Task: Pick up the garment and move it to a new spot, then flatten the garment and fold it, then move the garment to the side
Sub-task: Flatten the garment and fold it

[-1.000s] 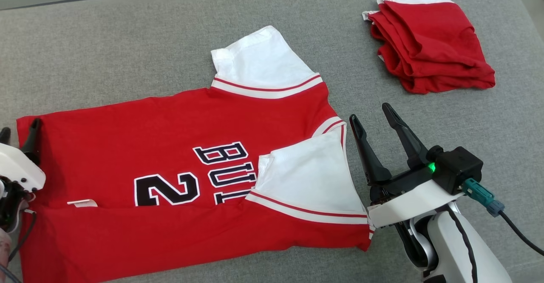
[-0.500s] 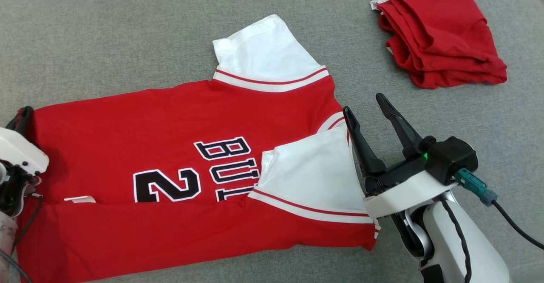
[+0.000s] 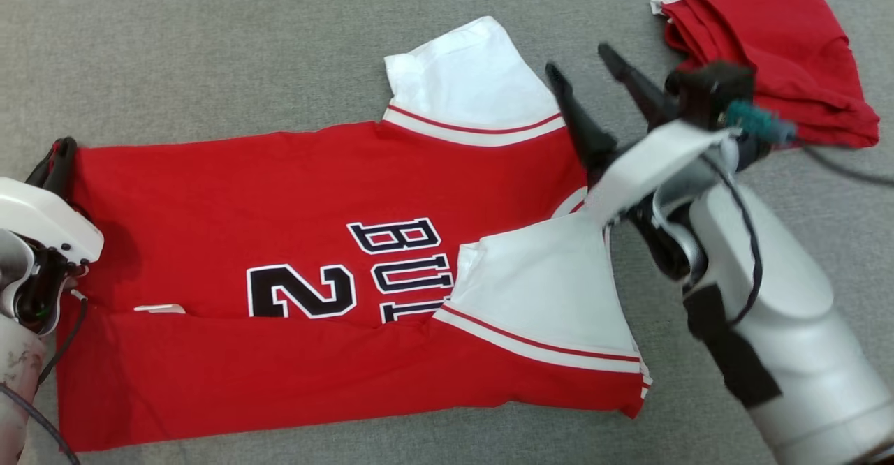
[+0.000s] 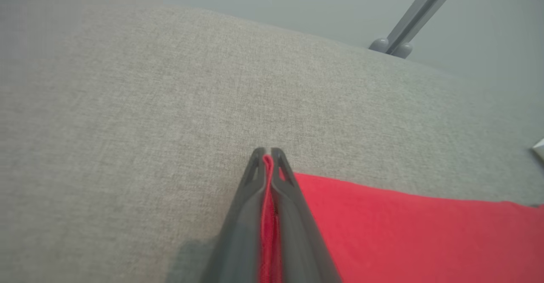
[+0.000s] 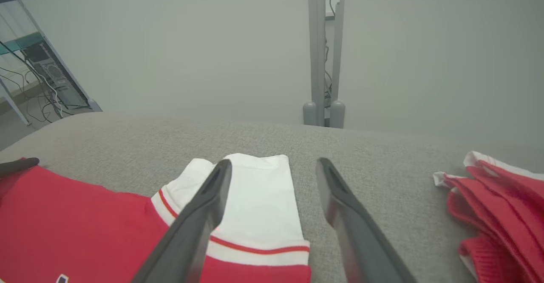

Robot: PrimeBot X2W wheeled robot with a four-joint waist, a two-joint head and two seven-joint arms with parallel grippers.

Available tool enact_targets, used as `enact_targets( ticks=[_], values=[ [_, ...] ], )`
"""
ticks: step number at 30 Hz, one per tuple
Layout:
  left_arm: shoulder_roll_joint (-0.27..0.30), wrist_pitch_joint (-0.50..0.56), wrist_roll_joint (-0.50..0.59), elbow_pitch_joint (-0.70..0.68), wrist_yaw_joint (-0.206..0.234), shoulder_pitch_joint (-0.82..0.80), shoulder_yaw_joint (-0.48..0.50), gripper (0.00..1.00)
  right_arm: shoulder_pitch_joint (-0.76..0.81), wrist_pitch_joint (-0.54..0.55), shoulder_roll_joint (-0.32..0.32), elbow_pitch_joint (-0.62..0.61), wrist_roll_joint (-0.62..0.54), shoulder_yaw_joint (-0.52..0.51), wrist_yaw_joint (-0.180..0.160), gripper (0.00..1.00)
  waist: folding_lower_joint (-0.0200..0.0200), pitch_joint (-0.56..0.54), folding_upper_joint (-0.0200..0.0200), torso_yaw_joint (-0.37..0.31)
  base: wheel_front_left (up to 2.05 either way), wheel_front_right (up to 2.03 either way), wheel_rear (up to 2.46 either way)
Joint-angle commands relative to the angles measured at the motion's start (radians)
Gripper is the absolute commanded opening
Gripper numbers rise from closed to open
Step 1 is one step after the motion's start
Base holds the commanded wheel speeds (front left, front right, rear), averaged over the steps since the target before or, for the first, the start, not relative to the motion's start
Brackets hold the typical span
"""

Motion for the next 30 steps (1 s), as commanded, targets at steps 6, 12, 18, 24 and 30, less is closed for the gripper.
enact_targets(
  ticks=[6,12,18,24,30],
  values=[
    [-0.002,-0.045,0.006,-0.029,-0.001,-0.057,-0.052,0.0,-0.202,0.077,0.006,0.24,0.094,0.03,0.0,1.0,0.0,0.029,0.0,0.051,0.0,0.0,0.0],
    [-0.016,-0.078,0.004,-0.06,-0.001,-0.091,-0.102,0.0,-0.356,0.102,0.01,0.437,0.119,0.065,0.0,1.0,0.0,0.056,0.0,0.092,0.0,0.0,0.0],
    [-0.029,-0.094,-0.003,-0.077,-0.001,-0.119,-0.141,0.0,-0.442,0.122,0.011,0.544,0.149,0.099,0.0,1.0,0.0,0.074,0.0,0.123,0.0,0.0,0.0],
    [-0.05,-0.11,-0.02,-0.09,-0.001,-0.145,-0.183,0.0,-0.5,0.126,0.011,0.64,0.171,0.128,0.0,1.0,0.0,0.094,0.0,0.155,0.0,0.0,0.0],
    [-0.06,-0.131,-0.038,-0.1,-0.001,-0.163,-0.227,0.0,-0.52,0.158,0.011,0.699,0.173,0.162,0.0,0.98,0.0,0.114,0.0,0.176,0.0,0.0,0.0]
  ],
)
